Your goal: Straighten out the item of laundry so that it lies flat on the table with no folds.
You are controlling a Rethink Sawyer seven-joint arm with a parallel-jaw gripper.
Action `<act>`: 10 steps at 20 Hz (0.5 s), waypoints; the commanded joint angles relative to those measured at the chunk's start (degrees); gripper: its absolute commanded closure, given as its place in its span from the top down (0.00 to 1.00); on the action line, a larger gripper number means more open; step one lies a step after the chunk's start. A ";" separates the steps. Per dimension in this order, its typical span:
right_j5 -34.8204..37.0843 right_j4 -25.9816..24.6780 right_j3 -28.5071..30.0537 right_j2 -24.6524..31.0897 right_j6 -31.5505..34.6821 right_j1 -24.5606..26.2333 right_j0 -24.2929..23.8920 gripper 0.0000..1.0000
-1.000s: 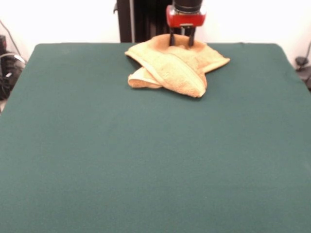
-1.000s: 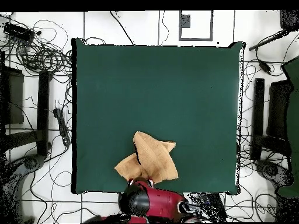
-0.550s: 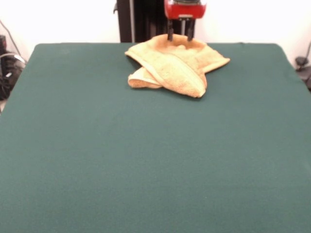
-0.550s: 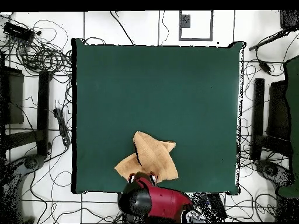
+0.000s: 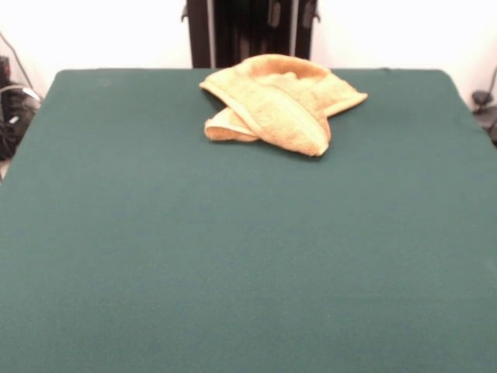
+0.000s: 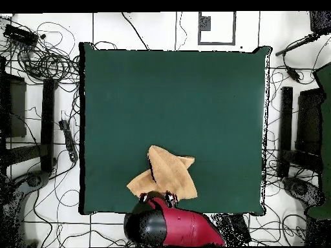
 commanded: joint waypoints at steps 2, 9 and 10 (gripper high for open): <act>0.55 1.93 -5.08 5.22 8.73 3.45 1.07 1.00; -5.80 0.74 -8.11 5.56 9.02 10.70 1.51 1.00; -6.76 0.83 -8.40 5.71 9.23 11.63 1.45 1.00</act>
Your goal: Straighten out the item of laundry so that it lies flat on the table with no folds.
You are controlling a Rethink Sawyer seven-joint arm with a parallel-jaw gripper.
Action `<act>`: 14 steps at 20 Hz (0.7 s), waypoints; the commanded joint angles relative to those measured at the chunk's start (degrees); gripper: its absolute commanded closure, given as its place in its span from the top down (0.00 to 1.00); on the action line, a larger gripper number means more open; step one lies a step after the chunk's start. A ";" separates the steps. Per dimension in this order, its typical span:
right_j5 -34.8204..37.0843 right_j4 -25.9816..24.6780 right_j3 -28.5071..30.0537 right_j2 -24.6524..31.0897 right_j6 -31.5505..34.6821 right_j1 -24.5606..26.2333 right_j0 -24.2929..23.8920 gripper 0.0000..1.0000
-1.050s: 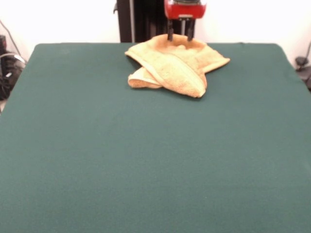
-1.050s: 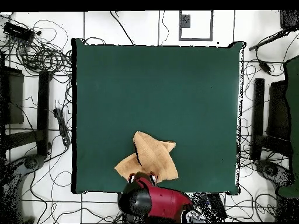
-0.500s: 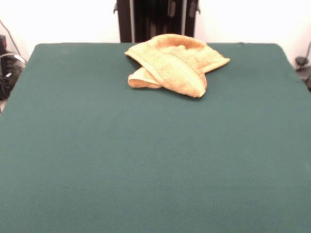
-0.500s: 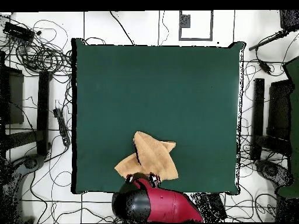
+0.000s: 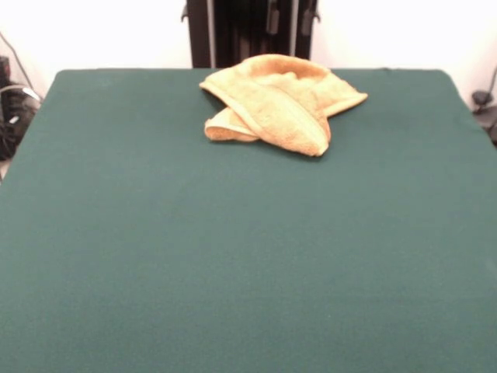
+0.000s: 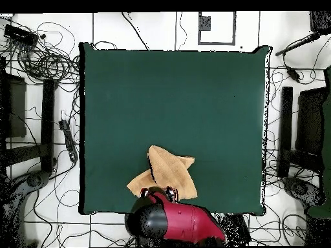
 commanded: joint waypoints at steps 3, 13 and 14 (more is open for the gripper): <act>-7.27 1.16 -7.43 5.95 9.44 11.46 1.41 1.00; -9.54 1.23 -9.58 6.95 9.41 18.32 0.63 1.00; -9.85 1.01 -9.67 6.94 9.31 18.63 0.66 1.00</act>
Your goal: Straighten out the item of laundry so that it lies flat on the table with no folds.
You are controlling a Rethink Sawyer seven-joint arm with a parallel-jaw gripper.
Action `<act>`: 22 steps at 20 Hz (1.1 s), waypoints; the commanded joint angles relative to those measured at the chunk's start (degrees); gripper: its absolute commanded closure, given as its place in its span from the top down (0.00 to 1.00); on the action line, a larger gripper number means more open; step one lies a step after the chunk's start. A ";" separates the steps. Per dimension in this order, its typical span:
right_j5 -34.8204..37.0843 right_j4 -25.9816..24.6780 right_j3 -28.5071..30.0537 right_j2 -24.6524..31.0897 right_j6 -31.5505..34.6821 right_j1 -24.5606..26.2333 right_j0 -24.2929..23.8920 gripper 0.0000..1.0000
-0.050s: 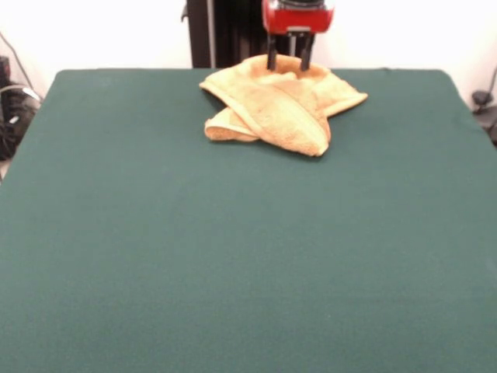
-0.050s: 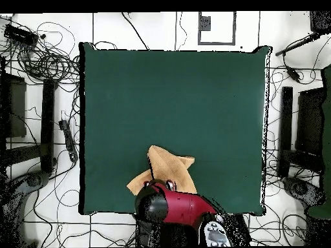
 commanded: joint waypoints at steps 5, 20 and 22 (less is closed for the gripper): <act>-7.08 -0.31 -5.26 6.00 9.24 8.47 1.45 1.00; -10.93 0.05 -3.21 4.44 9.91 9.92 2.95 1.00; -9.29 0.30 -2.22 4.95 9.84 8.04 2.42 1.00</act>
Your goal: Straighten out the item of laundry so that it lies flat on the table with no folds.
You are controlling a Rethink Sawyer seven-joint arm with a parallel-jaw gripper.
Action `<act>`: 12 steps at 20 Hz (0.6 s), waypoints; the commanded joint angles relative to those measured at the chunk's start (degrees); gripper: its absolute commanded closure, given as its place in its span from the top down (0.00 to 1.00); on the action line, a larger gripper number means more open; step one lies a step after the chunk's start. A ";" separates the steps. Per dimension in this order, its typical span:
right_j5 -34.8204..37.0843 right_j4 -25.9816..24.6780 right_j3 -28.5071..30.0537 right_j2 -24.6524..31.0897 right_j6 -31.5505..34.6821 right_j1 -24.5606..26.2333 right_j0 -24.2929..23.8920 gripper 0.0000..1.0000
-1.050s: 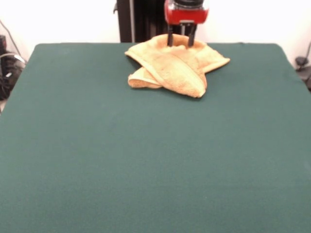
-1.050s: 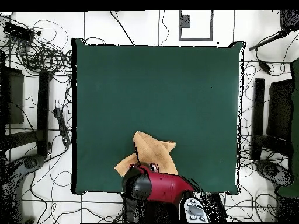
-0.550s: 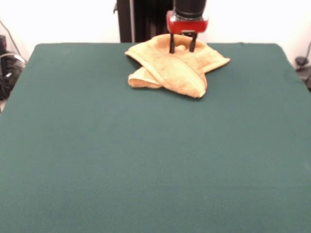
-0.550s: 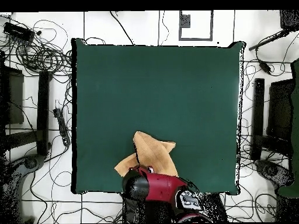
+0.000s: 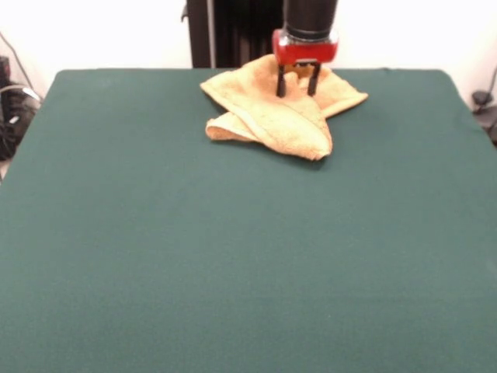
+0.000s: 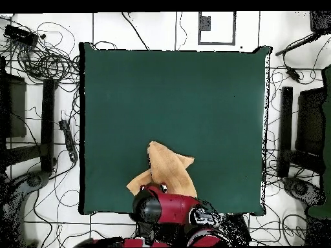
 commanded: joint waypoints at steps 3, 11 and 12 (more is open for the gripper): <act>3.31 1.18 -1.50 5.30 9.49 -3.83 0.39 1.00; 5.39 1.23 -1.35 5.31 8.87 -5.68 0.40 1.00; 5.59 1.20 -1.39 5.35 8.77 -5.81 0.37 1.00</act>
